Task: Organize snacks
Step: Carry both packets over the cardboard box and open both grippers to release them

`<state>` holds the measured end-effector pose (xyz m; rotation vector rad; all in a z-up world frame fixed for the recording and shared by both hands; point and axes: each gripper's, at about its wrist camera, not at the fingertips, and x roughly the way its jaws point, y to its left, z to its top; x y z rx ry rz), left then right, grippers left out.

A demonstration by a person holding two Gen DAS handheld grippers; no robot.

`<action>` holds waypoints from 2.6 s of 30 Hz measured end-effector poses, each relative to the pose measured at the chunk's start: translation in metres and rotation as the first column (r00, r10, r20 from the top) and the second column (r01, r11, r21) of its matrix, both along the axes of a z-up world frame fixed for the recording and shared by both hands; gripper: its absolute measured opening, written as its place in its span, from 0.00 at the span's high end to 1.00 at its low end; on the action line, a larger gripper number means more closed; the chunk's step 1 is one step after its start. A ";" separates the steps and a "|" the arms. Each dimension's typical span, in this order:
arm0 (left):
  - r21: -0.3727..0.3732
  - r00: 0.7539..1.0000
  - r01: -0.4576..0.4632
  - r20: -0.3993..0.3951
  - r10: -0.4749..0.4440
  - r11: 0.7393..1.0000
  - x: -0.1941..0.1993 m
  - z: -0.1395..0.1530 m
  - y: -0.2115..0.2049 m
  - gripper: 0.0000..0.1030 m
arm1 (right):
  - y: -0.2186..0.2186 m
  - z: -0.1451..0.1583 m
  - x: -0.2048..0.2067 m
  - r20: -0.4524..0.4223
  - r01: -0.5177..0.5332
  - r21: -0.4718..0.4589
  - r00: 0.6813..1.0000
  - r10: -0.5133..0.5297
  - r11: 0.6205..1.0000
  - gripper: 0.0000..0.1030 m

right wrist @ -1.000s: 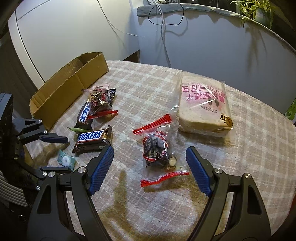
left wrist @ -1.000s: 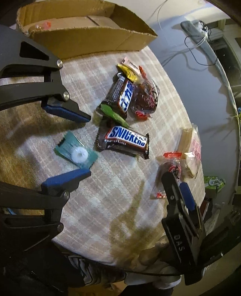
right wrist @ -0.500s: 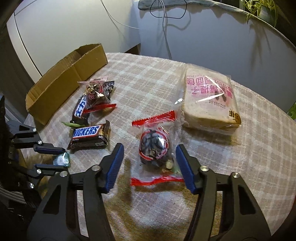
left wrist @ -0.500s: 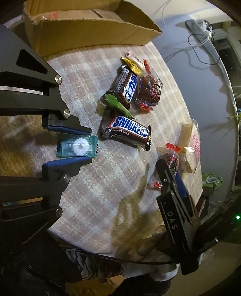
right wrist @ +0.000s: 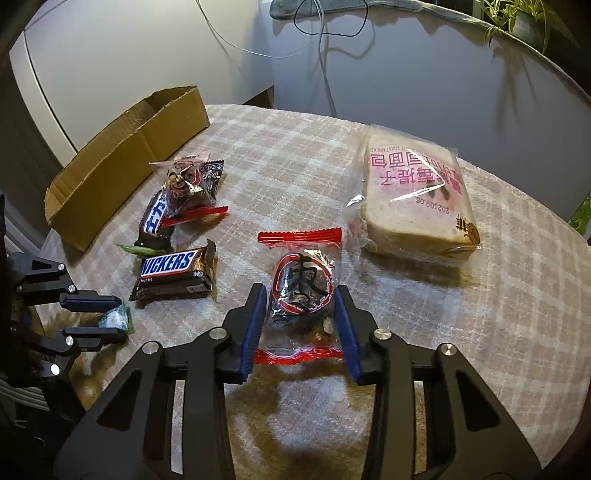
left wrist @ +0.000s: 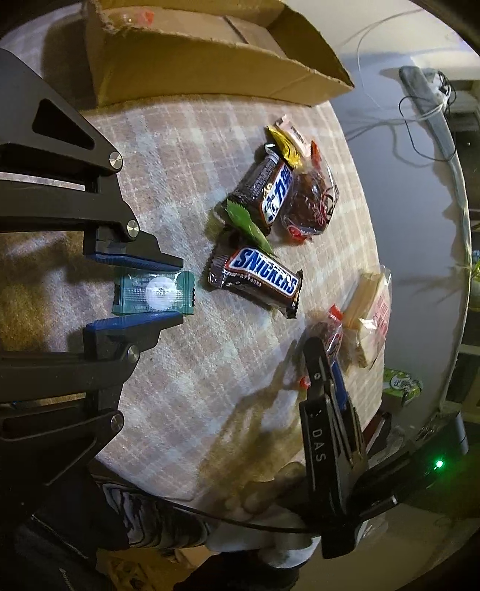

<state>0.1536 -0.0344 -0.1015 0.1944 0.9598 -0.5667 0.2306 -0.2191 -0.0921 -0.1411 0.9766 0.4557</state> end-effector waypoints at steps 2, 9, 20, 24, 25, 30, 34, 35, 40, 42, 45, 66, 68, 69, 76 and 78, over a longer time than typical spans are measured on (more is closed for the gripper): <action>-0.007 1.000 -0.010 -0.002 0.010 1.000 0.000 0.000 0.001 0.81 | 0.000 0.002 -0.003 0.004 0.001 0.007 1.000 -0.001 1.000 0.65; -0.025 0.999 -0.035 0.011 0.036 0.999 -0.003 0.005 0.005 0.81 | 0.000 0.014 -0.015 0.041 0.005 0.013 0.999 -0.006 1.000 0.65; -0.095 0.989 -0.111 0.090 0.120 0.989 -0.005 0.039 0.034 0.81 | 0.026 0.055 -0.027 0.125 -0.050 0.041 0.991 0.044 0.998 0.65; -0.111 0.979 -0.148 0.126 0.161 0.983 -0.003 0.053 0.050 0.81 | 0.050 0.069 -0.028 0.152 -0.092 0.048 0.985 0.084 0.995 0.65; -0.114 0.976 -0.157 0.133 0.171 0.981 -0.002 0.055 0.054 0.81 | 0.058 0.073 -0.027 0.159 -0.108 0.052 0.982 0.098 0.993 0.65; -0.132 0.956 -0.221 0.167 0.242 0.966 0.003 0.067 0.081 0.81 | 0.096 0.081 -0.020 0.179 -0.167 0.062 0.972 0.154 0.984 0.65; -0.131 0.938 -0.271 0.186 0.292 0.954 0.009 0.072 0.104 0.81 | 0.131 0.086 -0.011 0.191 -0.215 0.065 0.961 0.199 0.974 0.65; -0.128 0.934 -0.282 0.192 0.302 0.951 0.011 0.074 0.109 0.81 | 0.139 0.086 -0.009 0.192 -0.224 0.066 0.959 0.208 0.972 0.65; -0.132 0.914 -0.328 0.208 0.350 0.935 0.016 0.077 0.134 0.81 | 0.171 0.087 0.004 0.189 -0.258 0.076 0.952 0.240 0.963 0.65; -0.134 0.907 -0.343 0.211 0.365 0.930 0.017 0.077 0.142 0.81 | 0.183 0.087 0.008 0.189 -0.272 0.072 0.948 0.255 0.959 0.65; -0.139 0.896 -0.368 0.209 0.391 0.919 0.021 0.075 0.154 0.81 | 0.200 0.085 0.014 0.184 -0.291 0.070 0.944 0.274 0.954 0.65; -0.149 0.878 -0.426 0.170 0.447 0.892 0.036 0.059 0.187 0.79 | 0.258 0.058 0.037 0.123 -0.338 0.049 0.936 0.331 0.940 0.65; -0.148 0.877 -0.427 0.169 0.449 0.892 0.037 0.059 0.187 0.79 | 0.258 0.057 0.036 0.121 -0.338 0.049 0.936 0.330 0.940 0.64; -0.147 0.876 -0.430 0.171 0.451 0.891 0.036 0.059 0.187 0.79 | 0.258 0.057 0.036 0.122 -0.337 0.048 0.936 0.329 0.940 0.63; -0.140 0.874 -0.430 0.182 0.450 0.892 0.034 0.061 0.184 0.65 | 0.255 0.065 0.032 0.155 -0.335 0.049 0.933 0.324 0.941 0.35; -0.140 0.873 -0.432 0.184 0.452 0.891 0.034 0.061 0.184 0.64 | 0.253 0.067 0.030 0.161 -0.334 0.048 0.933 0.322 0.942 0.33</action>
